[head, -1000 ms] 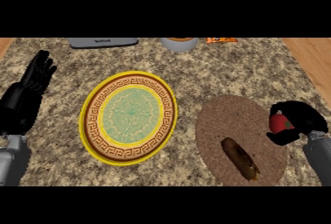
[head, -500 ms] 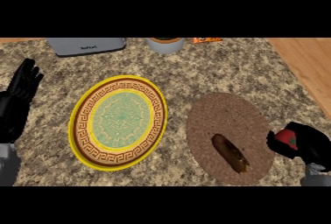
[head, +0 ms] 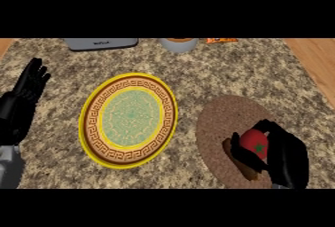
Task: Pick the tomato from the placemat and place it in the plate
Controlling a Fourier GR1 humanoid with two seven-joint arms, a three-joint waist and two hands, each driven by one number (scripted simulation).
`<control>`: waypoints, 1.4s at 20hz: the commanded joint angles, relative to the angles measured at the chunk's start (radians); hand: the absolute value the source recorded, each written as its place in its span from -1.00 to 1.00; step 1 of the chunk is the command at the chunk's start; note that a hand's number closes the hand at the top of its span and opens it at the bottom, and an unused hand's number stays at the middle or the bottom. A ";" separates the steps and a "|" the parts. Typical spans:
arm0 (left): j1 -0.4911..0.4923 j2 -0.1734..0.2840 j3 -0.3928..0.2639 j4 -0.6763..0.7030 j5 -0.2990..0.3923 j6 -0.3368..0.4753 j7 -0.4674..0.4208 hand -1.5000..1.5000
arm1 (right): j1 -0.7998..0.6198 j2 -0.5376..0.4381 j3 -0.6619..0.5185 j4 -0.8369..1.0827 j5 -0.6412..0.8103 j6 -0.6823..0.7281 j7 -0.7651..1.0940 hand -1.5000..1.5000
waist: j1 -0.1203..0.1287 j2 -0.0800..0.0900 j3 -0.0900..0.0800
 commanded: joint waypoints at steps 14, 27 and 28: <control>-0.099 -0.044 -0.069 0.017 -0.005 -0.053 -0.006 0.00 | -0.423 0.108 0.628 -0.182 0.253 0.118 0.786 1.00 | 0.147 0.051 0.007; -0.164 -0.059 -0.072 0.043 -0.003 -0.061 0.020 0.00 | -0.754 0.108 0.395 0.305 -0.032 -0.122 0.753 1.00 | 0.180 0.060 0.009; -0.146 -0.089 -0.102 0.049 -0.043 -0.033 -0.010 0.00 | -0.783 0.108 0.400 0.331 -0.039 -0.108 0.775 1.00 | 0.178 0.059 0.009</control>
